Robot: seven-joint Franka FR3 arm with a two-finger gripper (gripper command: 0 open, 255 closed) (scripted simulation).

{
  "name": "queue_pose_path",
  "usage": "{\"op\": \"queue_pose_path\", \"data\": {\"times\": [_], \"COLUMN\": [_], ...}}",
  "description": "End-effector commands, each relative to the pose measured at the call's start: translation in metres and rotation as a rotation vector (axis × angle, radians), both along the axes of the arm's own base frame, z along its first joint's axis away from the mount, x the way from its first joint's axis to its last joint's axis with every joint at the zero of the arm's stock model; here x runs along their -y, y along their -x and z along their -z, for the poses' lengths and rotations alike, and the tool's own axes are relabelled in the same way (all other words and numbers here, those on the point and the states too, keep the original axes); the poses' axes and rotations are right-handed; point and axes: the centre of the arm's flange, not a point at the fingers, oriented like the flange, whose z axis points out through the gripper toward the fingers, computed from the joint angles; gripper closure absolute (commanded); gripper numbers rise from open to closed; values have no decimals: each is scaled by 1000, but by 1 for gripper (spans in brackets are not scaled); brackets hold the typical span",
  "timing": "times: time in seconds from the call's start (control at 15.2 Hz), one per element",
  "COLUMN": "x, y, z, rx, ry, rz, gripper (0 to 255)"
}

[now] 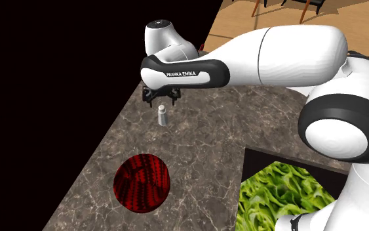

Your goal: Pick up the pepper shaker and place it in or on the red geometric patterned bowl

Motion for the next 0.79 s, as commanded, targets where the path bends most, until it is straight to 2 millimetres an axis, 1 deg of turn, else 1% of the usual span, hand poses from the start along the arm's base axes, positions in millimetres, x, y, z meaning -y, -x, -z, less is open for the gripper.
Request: {"op": "queue_pose_path", "data": {"times": [0.0,0.13,0.59,0.66,0.73], "x": [-1,-2,-2,-2,-2], "y": [0,0,0,0,0], "z": [11,19,19,19,19], "rx": [0,0,0,0,0], "ry": [0,0,0,0,0], "rz": [0,0,0,0,0], "gripper": [0,0,0,255,255]}}
